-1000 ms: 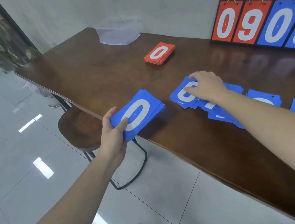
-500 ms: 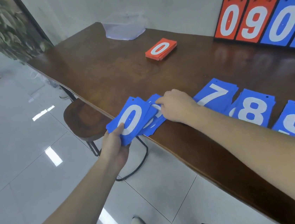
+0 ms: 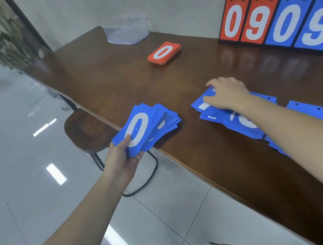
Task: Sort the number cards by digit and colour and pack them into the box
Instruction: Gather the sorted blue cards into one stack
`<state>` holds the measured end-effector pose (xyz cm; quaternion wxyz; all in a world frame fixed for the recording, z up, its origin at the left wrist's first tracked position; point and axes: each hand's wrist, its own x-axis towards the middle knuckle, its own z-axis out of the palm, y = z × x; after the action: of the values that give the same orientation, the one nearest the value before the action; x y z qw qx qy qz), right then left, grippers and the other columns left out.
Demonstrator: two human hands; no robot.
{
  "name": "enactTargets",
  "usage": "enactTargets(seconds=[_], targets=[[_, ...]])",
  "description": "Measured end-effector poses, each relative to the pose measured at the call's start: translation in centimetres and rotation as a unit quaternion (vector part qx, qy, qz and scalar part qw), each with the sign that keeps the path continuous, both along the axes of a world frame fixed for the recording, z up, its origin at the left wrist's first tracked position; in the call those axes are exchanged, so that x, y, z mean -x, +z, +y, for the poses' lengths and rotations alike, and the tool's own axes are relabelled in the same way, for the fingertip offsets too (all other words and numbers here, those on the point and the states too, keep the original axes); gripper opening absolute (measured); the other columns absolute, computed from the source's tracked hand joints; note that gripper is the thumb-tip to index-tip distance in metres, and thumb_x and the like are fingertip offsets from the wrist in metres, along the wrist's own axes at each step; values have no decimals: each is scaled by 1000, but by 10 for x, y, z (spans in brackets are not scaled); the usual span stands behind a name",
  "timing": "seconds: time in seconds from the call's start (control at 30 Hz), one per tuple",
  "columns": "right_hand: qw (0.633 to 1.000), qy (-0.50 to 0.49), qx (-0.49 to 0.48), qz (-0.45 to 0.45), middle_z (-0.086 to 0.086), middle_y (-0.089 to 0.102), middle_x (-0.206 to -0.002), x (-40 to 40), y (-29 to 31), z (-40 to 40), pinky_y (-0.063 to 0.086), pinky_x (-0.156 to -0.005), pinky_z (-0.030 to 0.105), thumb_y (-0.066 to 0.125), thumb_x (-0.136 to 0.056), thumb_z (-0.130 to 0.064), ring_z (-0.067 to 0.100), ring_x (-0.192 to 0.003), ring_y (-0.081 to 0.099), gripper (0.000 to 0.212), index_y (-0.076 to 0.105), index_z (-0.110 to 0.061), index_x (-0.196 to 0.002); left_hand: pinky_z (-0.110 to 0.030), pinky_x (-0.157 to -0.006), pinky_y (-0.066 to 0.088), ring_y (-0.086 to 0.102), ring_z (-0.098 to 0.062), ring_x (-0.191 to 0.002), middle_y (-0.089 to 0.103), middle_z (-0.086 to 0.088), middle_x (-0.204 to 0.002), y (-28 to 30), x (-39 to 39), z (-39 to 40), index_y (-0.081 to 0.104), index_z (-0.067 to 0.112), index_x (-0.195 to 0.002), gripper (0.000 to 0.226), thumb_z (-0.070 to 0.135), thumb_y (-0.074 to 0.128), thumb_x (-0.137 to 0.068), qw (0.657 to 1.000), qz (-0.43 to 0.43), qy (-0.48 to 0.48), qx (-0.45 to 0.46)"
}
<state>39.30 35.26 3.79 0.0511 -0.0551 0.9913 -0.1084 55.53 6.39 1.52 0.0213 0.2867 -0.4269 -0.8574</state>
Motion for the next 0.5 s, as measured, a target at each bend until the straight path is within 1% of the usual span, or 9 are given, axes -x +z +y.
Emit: enactTargets(seconds=[0.07,0.23,0.27,0.33,0.37,0.4,0.43,0.47,0.5], targets=[[998,-19,-17,-50,5,54,-141,-6,-1,4,34,-107,47,53,-90,-58,34,-131,44,60,47,-33,-144,-43,-89,57,73,-24,-104,74,-6,-117,2,-4,2,54,14,-130,31,11,59,-100,1000,7,-4,-24],[998,38,-47,-19,4,54,-138,-46,-3,-38,38,-103,45,52,-90,-67,33,-128,45,58,52,-40,-141,-41,-96,53,72,-21,-105,74,-6,-117,3,-21,4,62,12,-120,20,12,54,-102,998,30,-40,-48],[997,50,-52,-11,4,54,-136,-55,-4,-48,40,-99,44,52,-93,-63,33,-126,46,53,53,-40,-140,-40,-96,53,73,-21,-104,74,-5,-117,3,-24,4,62,12,-121,21,13,53,-102,997,32,-43,-52],[997,67,-47,1,6,56,-125,-73,-6,-63,41,-88,40,49,-98,-43,32,-120,47,36,60,-35,-132,-39,-93,54,73,-20,-103,74,-4,-118,0,-31,5,61,12,-126,25,14,54,-102,997,25,-44,-63],[997,72,-41,2,7,56,-117,-82,-6,-69,40,-82,37,47,-99,-32,32,-116,47,28,64,-28,-120,-39,-92,55,73,-20,-103,74,-4,-118,-2,-34,5,60,12,-128,27,15,55,-102,997,18,-43,-68],[997,73,-34,-2,7,56,-108,-91,-5,-73,38,-78,36,44,-98,-23,32,-113,47,20,63,-21,-103,-38,-92,55,73,-19,-102,74,-3,-117,-5,-38,7,59,12,-130,28,15,54,-102,997,9,-43,-69],[997,74,-28,-6,5,53,-99,-100,-4,-77,37,-76,35,41,-97,-16,31,-111,47,16,55,-18,-90,-38,-91,56,74,-18,-100,74,-2,-117,-9,-42,9,60,14,-130,28,15,54,-102,997,1,-44,-66],[997,71,-16,-11,4,51,-93,-110,-2,-81,37,-75,35,40,-95,-11,31,-111,48,15,50,-18,-86,-38,-88,57,74,-17,-97,74,-1,-118,-12,-46,12,59,15,-131,29,15,53,-103,997,-6,-45,-62],[998,63,6,-24,2,50,-91,-120,-1,-83,39,-75,36,39,-94,-8,30,-113,48,16,51,-18,-93,-37,-82,59,75,-17,-94,73,-1,-120,-15,-49,14,59,16,-132,30,15,53,-103,997,-14,-42,-58]])
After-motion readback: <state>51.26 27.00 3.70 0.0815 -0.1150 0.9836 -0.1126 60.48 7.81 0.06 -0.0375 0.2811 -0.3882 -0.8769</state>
